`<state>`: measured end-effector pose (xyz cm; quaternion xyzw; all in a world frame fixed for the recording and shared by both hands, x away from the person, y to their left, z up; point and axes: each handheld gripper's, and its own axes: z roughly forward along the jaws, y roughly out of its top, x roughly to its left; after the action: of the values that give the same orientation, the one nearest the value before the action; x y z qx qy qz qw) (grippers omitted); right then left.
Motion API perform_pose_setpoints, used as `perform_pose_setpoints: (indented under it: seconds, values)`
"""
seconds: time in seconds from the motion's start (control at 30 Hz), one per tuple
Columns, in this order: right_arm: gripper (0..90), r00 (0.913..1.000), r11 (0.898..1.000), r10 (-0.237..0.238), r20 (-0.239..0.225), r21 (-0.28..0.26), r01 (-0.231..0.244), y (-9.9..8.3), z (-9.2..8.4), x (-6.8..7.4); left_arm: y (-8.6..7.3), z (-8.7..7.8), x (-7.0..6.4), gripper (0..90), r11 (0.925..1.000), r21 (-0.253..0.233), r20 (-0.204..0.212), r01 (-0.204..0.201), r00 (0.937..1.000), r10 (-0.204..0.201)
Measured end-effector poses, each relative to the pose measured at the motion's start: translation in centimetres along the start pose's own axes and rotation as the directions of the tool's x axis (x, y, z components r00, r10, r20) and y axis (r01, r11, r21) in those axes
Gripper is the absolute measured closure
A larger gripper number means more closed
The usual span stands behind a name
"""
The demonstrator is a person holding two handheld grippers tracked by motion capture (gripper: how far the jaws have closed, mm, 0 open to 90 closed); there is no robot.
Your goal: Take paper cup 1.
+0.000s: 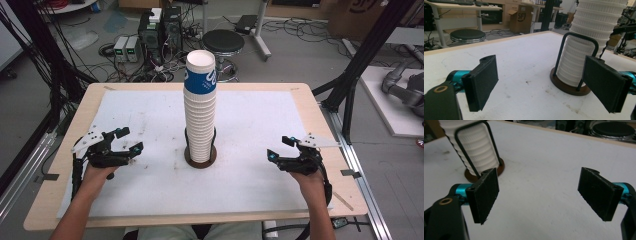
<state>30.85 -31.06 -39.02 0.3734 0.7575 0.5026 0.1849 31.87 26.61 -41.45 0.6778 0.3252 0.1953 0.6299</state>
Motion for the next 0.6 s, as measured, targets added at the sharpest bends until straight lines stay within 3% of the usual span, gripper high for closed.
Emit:
perform_pose_setpoints:
  seconds: [0.07, 0.17, 0.2, 0.33, 0.37, 0.4, 0.5, 0.53, 0.6]
  values:
    - [17.7, 0.9991, 0.999, -0.031, -0.031, -0.033, 0.030, 1.4, 0.0, 0.9, 0.1, -0.1, 0.0, 13.4, 1.0000, -0.004, 0.000, 0.003, 1.0000, -0.003]
    - [17.6, 0.9981, 0.998, -0.039, -0.048, -0.045, 0.037, 2.3, 0.0, 1.3, 0.0, -0.2, 0.0, 13.3, 0.9999, 0.000, 0.001, 0.015, 0.9999, -0.015]
    - [17.7, 0.9960, 0.998, -0.042, -0.079, -0.054, 0.037, 3.2, 0.0, 1.7, 0.0, -0.2, 0.1, 13.3, 0.9999, 0.003, 0.004, 0.016, 0.9999, -0.016]
    - [17.6, 0.9916, 0.997, -0.070, -0.109, -0.039, 0.067, 5.0, 0.1, 2.4, 0.0, -0.2, 0.1, 13.3, 0.9998, 0.013, -0.005, 0.012, 0.9999, -0.012]
    - [17.7, 0.9884, 0.995, -0.086, -0.125, -0.054, 0.079, 6.4, -0.1, 2.9, 0.0, -0.2, 0.1, 13.3, 0.9999, 0.009, -0.007, 0.014, 0.9999, -0.014]
    - [17.7, 0.9884, 0.995, -0.086, -0.125, -0.054, 0.079, 6.4, -0.1, 2.9, 0.0, -0.2, 0.1, 13.3, 0.9999, 0.007, -0.008, 0.012, 0.9999, -0.012]
    - [17.6, 0.9832, 0.993, -0.101, -0.152, -0.080, 0.090, 8.8, -0.5, 3.5, 0.1, -0.3, 0.1, 13.4, 0.9999, 0.002, -0.008, 0.015, 0.9999, -0.015]
    - [17.6, 0.9788, 0.991, -0.109, -0.174, -0.094, 0.094, 10.6, -0.7, 4.0, 0.1, -0.3, 0.1, 13.4, 0.9998, 0.000, -0.006, 0.020, 0.9998, -0.020]
    - [17.6, 0.9762, 0.990, -0.114, -0.185, -0.102, 0.096, 11.3, -0.7, 4.2, 0.1, -0.3, 0.2, 13.3, 0.9997, -0.005, -0.004, 0.023, 0.9997, -0.023]
